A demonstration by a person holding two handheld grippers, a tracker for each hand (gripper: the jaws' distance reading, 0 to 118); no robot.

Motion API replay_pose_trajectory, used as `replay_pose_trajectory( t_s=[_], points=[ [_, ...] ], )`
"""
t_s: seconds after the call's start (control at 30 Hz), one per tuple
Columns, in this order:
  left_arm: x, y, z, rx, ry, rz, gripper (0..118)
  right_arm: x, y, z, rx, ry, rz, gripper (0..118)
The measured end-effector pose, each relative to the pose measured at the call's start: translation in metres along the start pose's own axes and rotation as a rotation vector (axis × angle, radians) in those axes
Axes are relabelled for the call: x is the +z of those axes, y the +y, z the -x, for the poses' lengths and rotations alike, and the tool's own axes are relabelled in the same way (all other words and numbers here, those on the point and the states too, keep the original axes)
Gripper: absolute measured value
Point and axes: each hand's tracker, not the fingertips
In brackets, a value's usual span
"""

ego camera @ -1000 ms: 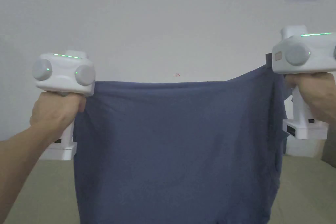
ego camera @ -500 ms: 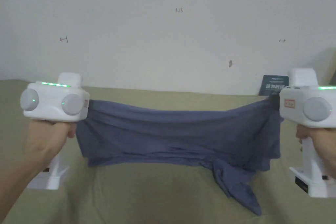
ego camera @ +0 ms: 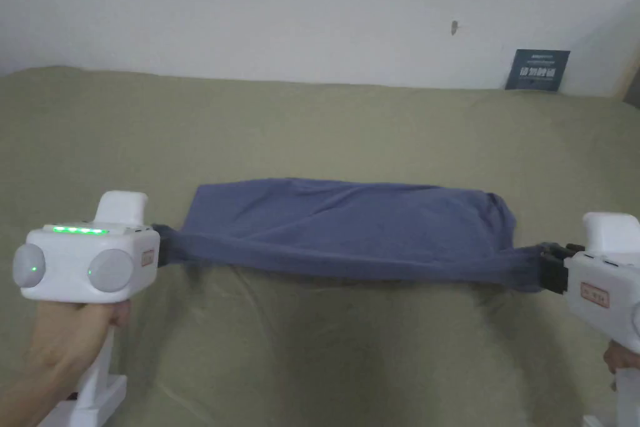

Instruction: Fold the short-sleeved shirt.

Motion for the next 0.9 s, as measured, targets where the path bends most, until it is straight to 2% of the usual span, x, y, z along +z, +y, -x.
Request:
replay_pose_trajectory(
  t_s=[0.27, 0.53, 0.9],
  points=[
    [0.041, -0.074, 0.011, 0.023, -0.035, 0.058, 4, 0.051, -0.068, -0.007, -0.002, 0.016, 0.074, 9],
    [0.066, -0.108, 0.023, 0.027, -0.061, 0.087, 4, 0.080, -0.108, -0.004, 0.011, 0.030, 0.134, 9],
    [0.061, -0.131, 0.019, 0.017, -0.066, 0.155, 4, 0.062, -0.136, -0.001, 0.000, 0.023, 0.247, 9]
  ],
)
